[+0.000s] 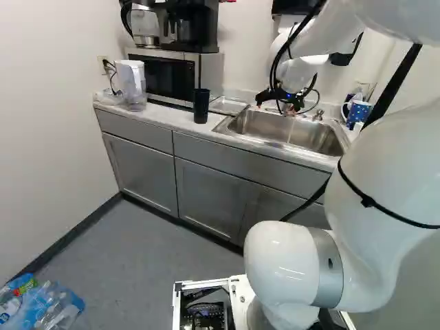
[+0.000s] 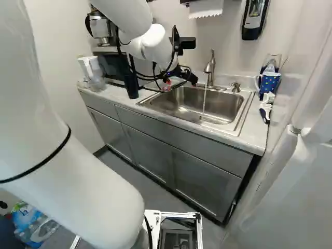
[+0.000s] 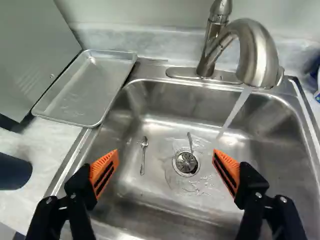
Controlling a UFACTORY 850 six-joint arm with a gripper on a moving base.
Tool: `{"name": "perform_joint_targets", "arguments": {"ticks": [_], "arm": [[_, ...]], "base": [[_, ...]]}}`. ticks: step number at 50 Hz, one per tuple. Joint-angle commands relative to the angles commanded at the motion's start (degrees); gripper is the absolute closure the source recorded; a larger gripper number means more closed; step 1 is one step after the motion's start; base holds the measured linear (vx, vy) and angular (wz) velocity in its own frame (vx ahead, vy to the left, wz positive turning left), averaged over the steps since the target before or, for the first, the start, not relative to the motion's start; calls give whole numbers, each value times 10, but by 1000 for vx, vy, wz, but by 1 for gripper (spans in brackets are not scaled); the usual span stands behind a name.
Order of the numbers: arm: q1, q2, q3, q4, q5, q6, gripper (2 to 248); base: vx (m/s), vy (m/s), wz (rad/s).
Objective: Rinse the cup and place it in the tray
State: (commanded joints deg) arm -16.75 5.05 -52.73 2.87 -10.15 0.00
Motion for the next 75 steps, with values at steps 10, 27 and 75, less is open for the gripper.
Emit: {"name": "perform_joint_targets", "arguments": {"ticks": [10, 27, 75], "arm": [[-1, 0, 0, 4, -35, 0, 3], [-8, -4, -4, 4, -35, 0, 3], [-52, -23, -22, 4, -35, 0, 3]], "base": [[0, 0, 0], [0, 0, 0], [0, 0, 0]]}}
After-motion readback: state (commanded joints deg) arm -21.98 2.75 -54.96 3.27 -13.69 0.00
